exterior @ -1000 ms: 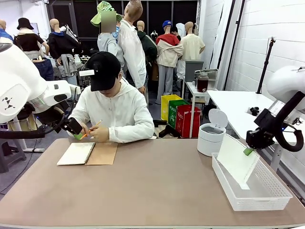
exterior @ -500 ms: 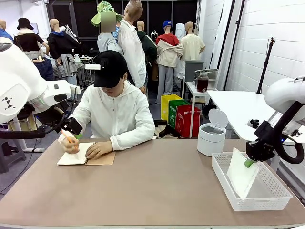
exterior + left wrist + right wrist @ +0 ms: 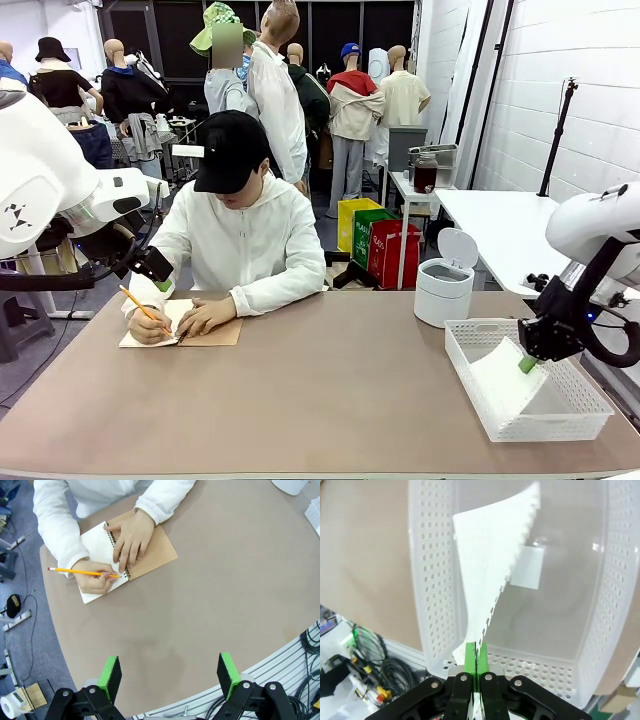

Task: Sort the paper based on its condition.
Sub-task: If a person hands you a paper, place it in the Organizing basket , and if it's crumpled, put it in the Trash can.

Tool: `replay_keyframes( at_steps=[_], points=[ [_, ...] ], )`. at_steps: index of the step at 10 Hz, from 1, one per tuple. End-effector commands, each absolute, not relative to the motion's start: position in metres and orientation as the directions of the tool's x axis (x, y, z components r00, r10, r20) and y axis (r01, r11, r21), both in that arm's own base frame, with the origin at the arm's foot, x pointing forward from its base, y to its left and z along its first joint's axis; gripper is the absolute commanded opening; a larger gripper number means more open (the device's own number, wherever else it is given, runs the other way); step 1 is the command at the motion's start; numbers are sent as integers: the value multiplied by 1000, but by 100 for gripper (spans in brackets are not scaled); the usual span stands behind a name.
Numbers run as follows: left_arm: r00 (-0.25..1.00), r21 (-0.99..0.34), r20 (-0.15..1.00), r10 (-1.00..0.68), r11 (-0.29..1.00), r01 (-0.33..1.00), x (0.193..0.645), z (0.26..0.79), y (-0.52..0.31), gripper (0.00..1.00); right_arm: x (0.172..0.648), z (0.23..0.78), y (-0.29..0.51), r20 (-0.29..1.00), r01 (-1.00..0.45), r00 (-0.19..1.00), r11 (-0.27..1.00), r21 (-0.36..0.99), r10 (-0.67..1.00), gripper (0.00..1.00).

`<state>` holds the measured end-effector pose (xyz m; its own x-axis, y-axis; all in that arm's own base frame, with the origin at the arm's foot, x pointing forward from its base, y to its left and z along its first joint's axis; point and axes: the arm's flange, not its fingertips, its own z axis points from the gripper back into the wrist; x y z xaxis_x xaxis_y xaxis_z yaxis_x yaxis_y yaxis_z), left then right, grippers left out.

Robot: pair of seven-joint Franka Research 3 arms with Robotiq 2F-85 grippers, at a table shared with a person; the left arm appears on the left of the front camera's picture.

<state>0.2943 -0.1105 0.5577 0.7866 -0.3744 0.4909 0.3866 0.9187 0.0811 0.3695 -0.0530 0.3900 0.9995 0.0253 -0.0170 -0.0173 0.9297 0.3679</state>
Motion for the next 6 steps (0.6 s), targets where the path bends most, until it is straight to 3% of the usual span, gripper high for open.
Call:
replay_keyframes(
  at_steps=[1,4,6],
  points=[
    [786,80,492,-374,918,388,294,558,-110,100,368,381,-48,-18,31,999,961,274,-27,0],
    [786,80,492,-374,918,388,294,558,-110,100,376,373,-47,-5,70,998,981,181,-70,0],
    [786,80,492,-374,918,388,294,558,-110,100,381,370,-44,-21,120,993,981,156,-118,40]
  ],
)
